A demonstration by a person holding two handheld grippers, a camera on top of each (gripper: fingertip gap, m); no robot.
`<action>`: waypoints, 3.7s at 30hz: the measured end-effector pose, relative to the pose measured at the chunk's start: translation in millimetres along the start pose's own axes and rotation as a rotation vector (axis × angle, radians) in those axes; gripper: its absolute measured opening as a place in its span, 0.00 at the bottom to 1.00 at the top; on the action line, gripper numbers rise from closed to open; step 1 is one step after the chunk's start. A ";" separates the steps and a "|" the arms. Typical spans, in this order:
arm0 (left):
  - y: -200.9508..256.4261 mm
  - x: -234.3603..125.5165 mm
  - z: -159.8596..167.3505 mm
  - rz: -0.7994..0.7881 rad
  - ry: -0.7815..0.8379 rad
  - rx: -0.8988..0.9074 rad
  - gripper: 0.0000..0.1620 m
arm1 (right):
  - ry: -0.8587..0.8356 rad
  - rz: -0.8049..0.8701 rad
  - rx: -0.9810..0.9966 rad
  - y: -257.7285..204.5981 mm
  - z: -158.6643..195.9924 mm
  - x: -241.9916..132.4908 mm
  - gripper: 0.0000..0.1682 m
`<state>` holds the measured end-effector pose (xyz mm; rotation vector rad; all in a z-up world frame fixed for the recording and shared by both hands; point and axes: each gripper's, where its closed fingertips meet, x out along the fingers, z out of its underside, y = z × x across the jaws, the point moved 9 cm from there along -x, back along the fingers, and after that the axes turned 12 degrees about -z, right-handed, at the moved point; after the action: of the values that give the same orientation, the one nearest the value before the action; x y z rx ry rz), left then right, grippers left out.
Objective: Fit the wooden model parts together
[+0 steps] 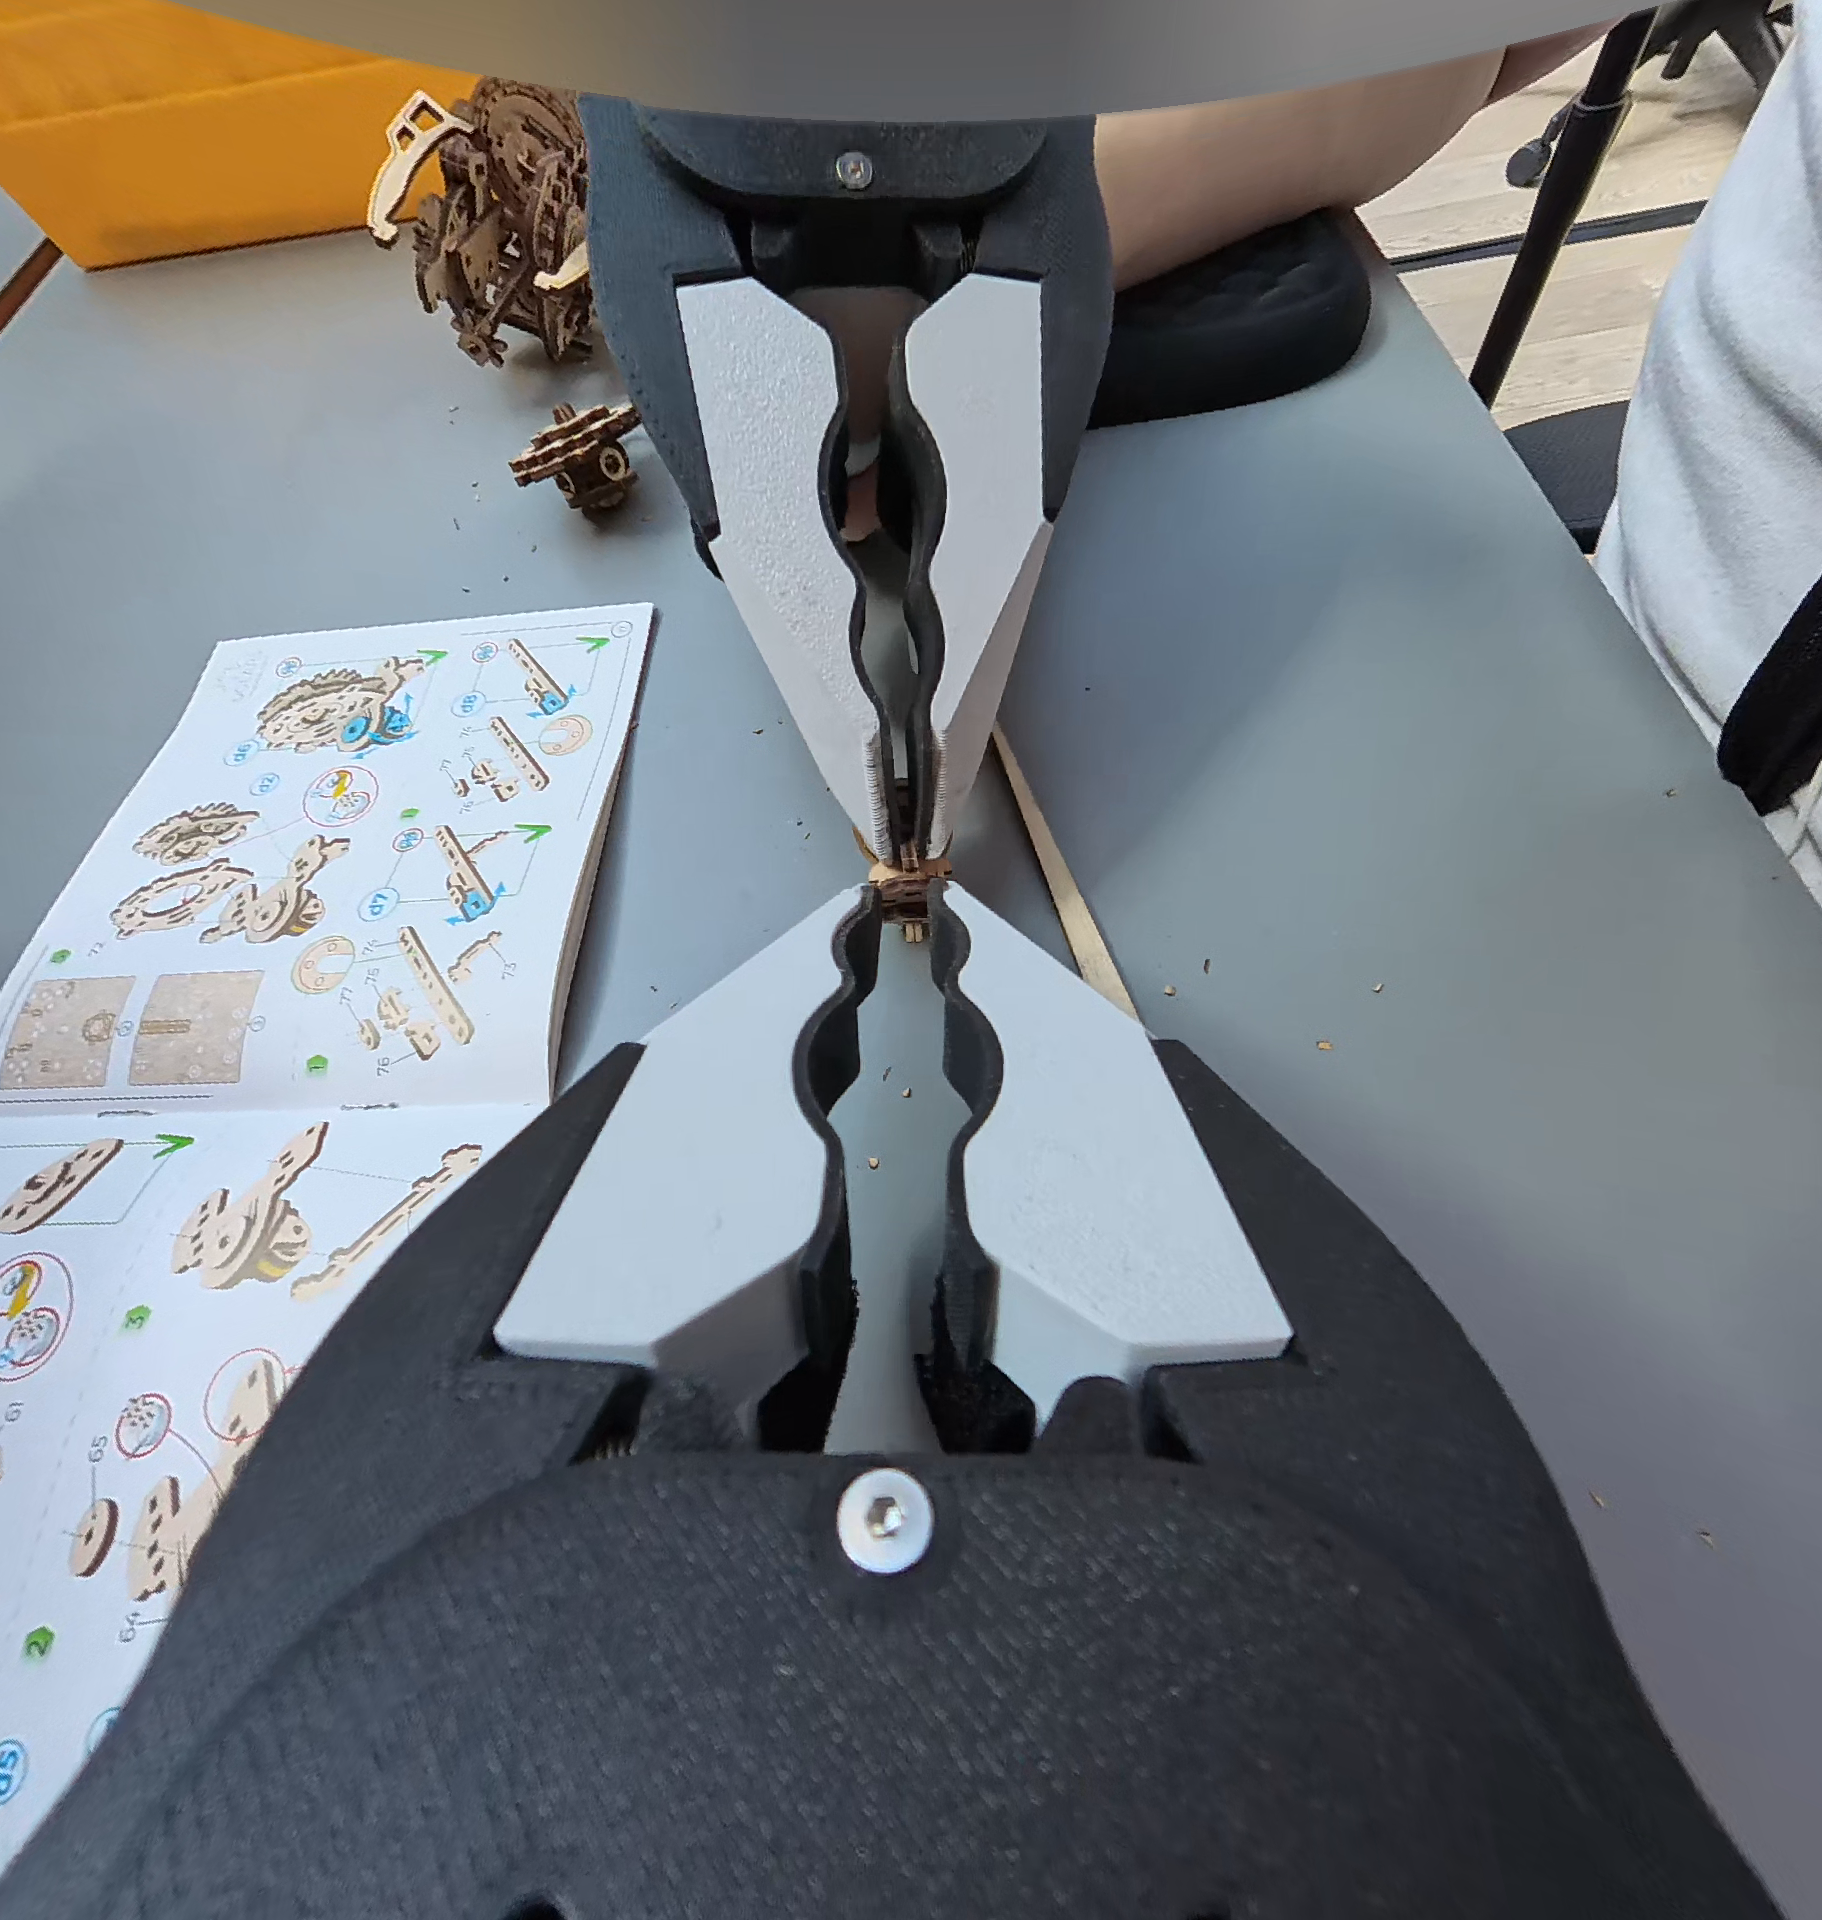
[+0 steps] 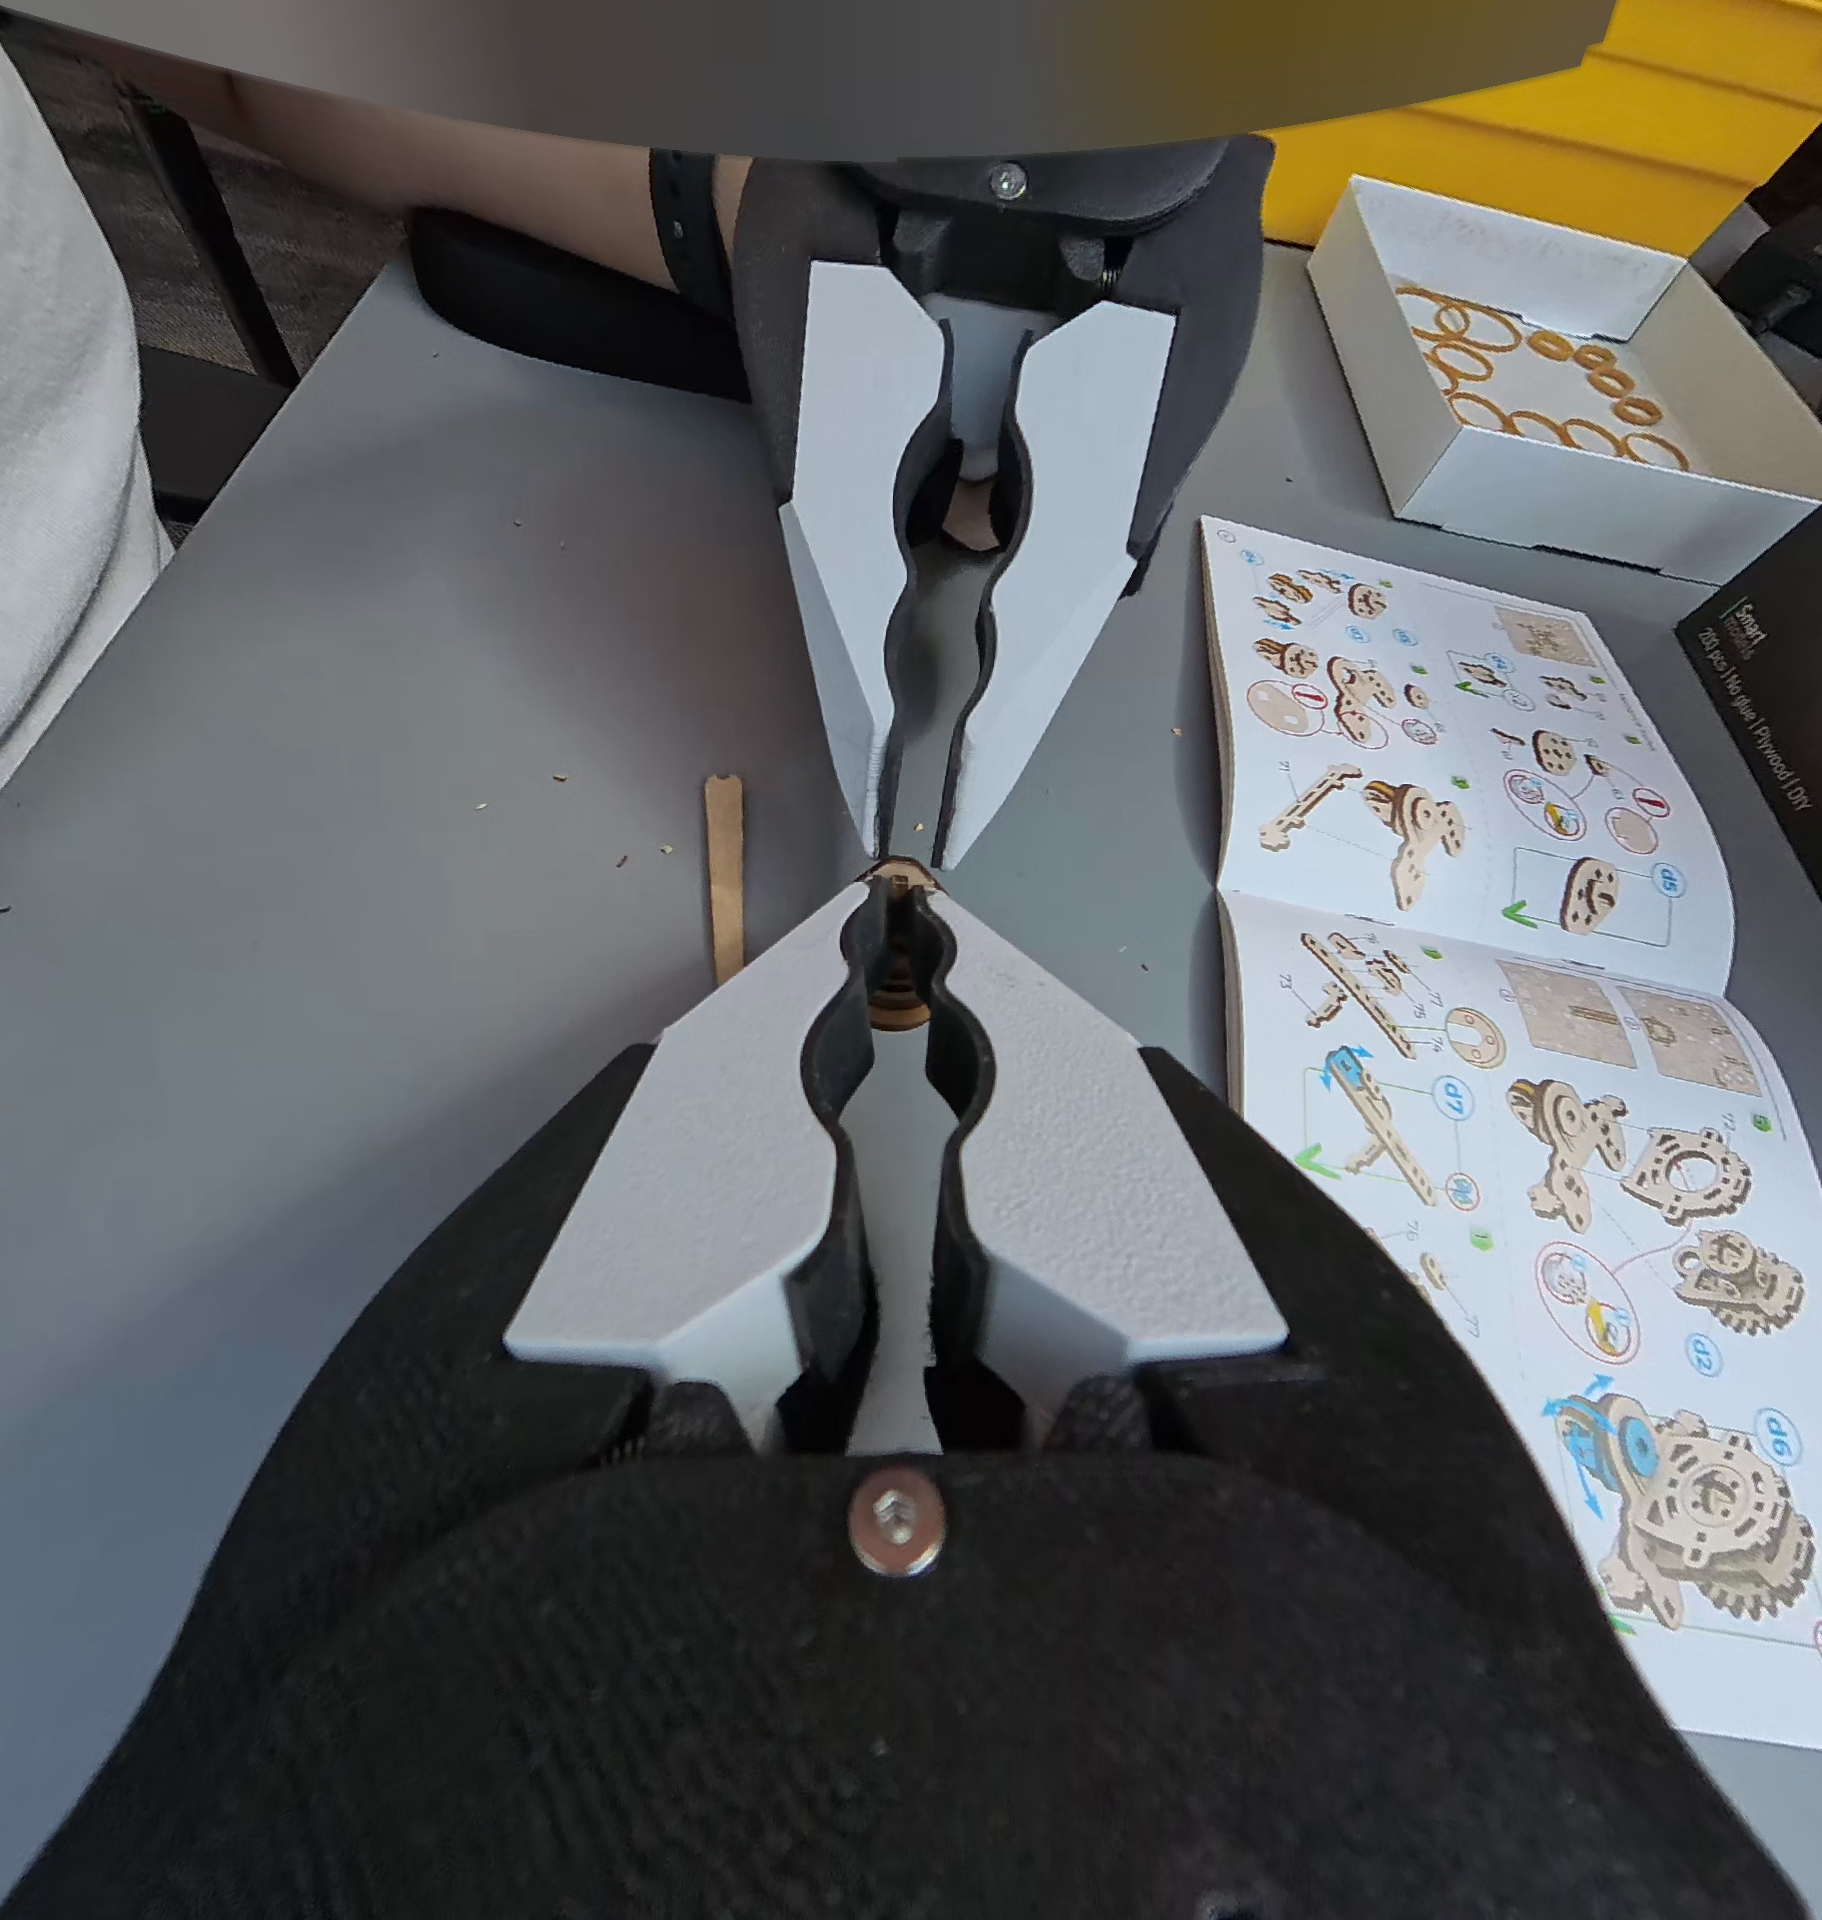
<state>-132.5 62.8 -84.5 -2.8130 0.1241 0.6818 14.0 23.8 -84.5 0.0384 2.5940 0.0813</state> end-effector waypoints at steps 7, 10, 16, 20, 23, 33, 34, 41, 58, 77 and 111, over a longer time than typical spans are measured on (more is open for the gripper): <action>-3.4 -5.4 -6.0 0.015 0.068 -0.057 0.06 | 0.009 -0.009 0.005 -0.1 0.3 -0.1 0.01; -0.5 -2.3 -5.3 0.040 0.060 -0.062 0.06 | 0.009 -0.005 -0.004 -0.5 0.3 -0.1 0.02; 1.2 1.8 -2.2 0.005 0.012 -0.010 0.04 | 0.008 0.003 -0.016 -0.8 0.5 -0.1 0.02; 0.5 1.8 -2.0 -0.004 0.010 -0.009 0.04 | -0.001 0.018 -0.027 -0.4 1.1 -0.1 0.02; 0.2 2.2 -1.1 -0.007 0.001 -0.007 0.03 | 0.011 0.012 -0.026 -0.5 1.2 -1.9 0.04; 1.0 5.1 2.2 -0.040 -0.037 0.046 0.00 | 0.014 -0.001 0.041 4.6 5.0 -7.2 0.00; -0.5 4.1 1.8 -0.042 -0.029 0.030 0.00 | 0.020 0.009 0.042 5.2 4.9 -8.8 0.00; -1.2 6.6 6.0 -0.048 -0.092 0.027 0.01 | 0.124 0.078 0.129 16.1 6.5 -33.1 0.00; -7.8 6.8 8.0 -0.103 -0.115 0.006 0.03 | -0.014 -0.104 0.421 11.2 15.3 -25.8 0.05; -13.6 10.3 0.4 0.030 -0.068 -0.037 0.02 | -0.179 -0.025 0.469 7.8 7.5 -5.0 0.00; -4.4 16.7 -9.2 -0.033 -0.120 0.145 0.00 | -0.286 0.018 0.231 5.1 0.7 -9.2 0.02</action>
<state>-113.0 64.3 -83.4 -2.6238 0.1009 0.7976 22.3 28.5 -80.0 0.1469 2.3049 -0.2036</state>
